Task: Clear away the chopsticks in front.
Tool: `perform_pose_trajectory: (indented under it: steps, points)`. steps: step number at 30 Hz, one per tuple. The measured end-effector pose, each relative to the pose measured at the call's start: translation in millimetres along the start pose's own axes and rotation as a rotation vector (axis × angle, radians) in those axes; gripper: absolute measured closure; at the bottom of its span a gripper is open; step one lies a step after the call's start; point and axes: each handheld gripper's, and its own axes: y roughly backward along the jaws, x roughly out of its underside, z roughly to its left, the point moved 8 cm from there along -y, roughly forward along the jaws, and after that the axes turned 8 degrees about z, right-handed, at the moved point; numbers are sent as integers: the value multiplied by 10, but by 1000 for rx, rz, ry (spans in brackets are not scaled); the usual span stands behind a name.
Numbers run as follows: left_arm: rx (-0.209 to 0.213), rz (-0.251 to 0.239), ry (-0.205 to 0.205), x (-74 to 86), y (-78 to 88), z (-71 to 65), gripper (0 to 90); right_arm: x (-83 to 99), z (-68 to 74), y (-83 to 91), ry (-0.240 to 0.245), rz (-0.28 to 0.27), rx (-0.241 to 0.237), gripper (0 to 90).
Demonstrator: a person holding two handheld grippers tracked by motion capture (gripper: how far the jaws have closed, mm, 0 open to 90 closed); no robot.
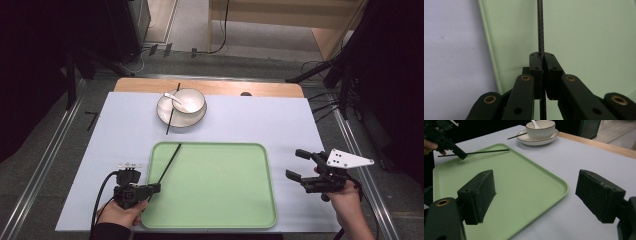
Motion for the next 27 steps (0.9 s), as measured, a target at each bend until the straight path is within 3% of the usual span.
perform_pose_trajectory:
  steps: [6,13,16,19,21,22,23,25,26,27]
  points:
    - [-18,40,-4,-26,-105,28,836,-2,3,4,2,-2,-1,164]
    - [-23,34,-30,-59,-129,32,808,0,4,10,3,-3,-2,164]
    - [-19,34,-36,-67,-118,31,752,2,4,12,2,-3,-1,164]
    - [29,1,-54,-129,-54,3,672,4,2,17,2,-3,2,164]
    - [49,1,-61,-147,-47,-12,565,5,1,18,2,-4,3,164]
    - [95,-3,-61,-198,-36,-60,534,7,1,20,1,-3,3,164]
    - [115,-11,-78,-226,-33,-93,503,6,2,21,-3,-4,1,164]
    - [117,-32,-131,-277,-33,-141,446,6,3,19,-4,-6,0,164]
    - [117,-32,-131,-277,-33,-141,421,6,3,19,-4,-6,0,164]
    - [101,-48,-181,-313,-31,-160,397,14,5,20,-2,0,1,164]
